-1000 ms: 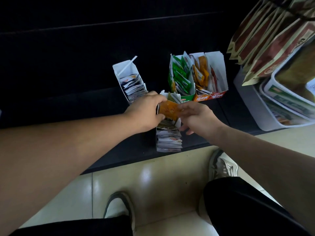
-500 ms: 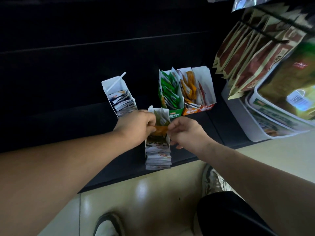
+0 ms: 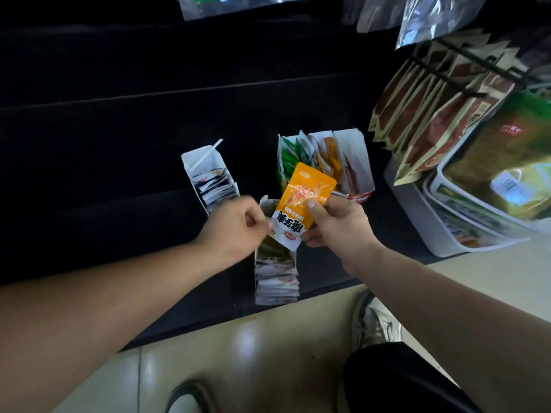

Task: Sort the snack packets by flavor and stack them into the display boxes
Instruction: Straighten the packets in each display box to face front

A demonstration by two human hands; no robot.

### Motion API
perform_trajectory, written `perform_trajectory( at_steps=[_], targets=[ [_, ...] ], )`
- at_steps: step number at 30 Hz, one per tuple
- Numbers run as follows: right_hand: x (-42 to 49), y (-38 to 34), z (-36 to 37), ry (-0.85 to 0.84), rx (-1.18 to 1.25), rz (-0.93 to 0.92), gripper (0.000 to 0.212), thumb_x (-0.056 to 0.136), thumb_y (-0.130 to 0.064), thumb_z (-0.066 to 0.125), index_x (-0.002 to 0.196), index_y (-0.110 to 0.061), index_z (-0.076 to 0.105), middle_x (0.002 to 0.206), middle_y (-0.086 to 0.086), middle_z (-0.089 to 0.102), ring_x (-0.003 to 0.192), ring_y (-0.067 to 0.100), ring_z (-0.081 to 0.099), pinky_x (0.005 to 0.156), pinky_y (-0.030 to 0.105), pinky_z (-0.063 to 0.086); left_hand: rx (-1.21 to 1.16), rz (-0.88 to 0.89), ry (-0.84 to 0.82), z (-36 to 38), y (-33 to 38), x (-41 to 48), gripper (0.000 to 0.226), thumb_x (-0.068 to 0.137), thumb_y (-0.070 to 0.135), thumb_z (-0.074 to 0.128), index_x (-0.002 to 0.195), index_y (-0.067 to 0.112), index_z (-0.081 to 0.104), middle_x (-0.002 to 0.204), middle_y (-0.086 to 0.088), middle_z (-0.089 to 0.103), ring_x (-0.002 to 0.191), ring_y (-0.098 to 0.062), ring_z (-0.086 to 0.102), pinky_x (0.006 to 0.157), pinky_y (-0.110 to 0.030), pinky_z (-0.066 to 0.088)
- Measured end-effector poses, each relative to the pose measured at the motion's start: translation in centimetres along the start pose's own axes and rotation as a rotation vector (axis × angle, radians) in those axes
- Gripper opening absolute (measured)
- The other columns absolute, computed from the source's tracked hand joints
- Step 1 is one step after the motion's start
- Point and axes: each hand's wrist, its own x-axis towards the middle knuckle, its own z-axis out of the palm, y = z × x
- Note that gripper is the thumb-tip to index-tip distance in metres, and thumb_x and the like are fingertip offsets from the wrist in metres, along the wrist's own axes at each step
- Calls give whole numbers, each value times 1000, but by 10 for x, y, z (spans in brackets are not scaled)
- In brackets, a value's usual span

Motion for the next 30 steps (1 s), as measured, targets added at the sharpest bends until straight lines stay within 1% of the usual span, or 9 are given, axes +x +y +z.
perform_trajectory(
  at_steps=[5,9,11,15,18,21,25,27,30],
  targets=[
    [3,-1,-22,136,65,-17,25,106,-25,57,102,-2,66,87,20,75,65,27,75,63,40,65,-48,-109,-274,11,9,1,24,99,18,68,122,23,72,105,10,69,104,-14,69,88,-26,54],
    [16,-12,-49,393,-29,-194,37,105,-35,56,71,-21,52,65,6,58,67,35,69,63,50,61,-41,-113,-263,16,14,5,35,102,19,63,136,26,63,105,11,61,100,-14,62,86,-24,49],
    [25,-19,-62,459,-70,-218,47,104,-35,56,63,-19,39,56,-1,40,58,26,51,58,37,45,-12,-111,-280,21,13,6,37,103,20,63,139,23,61,113,9,58,105,-7,55,91,-20,43],
    [48,-15,-62,498,15,-81,50,105,-26,54,59,-16,38,50,-10,34,56,14,28,58,29,26,-31,-108,-244,25,7,9,31,103,20,62,134,23,64,98,14,61,73,5,55,68,-8,42],
    [71,1,-52,438,43,-20,41,103,-29,57,67,-10,54,60,-3,45,61,16,38,60,29,33,-75,-102,-184,27,-1,12,26,102,18,63,128,24,66,79,7,66,39,-2,47,48,-15,40],
    [87,11,-43,342,4,77,21,102,-30,61,97,-15,75,80,-1,61,76,20,56,69,28,49,-80,-88,-149,25,-5,10,24,102,17,62,122,30,66,68,1,65,43,-17,55,45,-28,44],
    [90,10,-43,369,76,140,44,99,-27,69,138,-10,59,107,-2,66,112,31,65,104,45,53,-81,-22,-73,20,-8,13,25,101,15,62,104,39,67,81,2,71,52,-20,58,55,-28,48],
    [81,11,-48,406,-27,56,46,98,-23,70,141,-14,57,121,-1,65,120,26,60,100,34,47,-57,7,-33,18,-13,17,26,98,14,65,100,39,66,96,11,70,65,-12,63,66,-28,54],
    [54,19,-45,347,-174,9,21,95,-20,66,115,-25,71,97,-2,71,97,27,68,79,34,52,9,14,-44,17,-16,18,23,96,15,68,112,31,67,107,12,66,69,-5,60,67,-21,48]
  ],
)
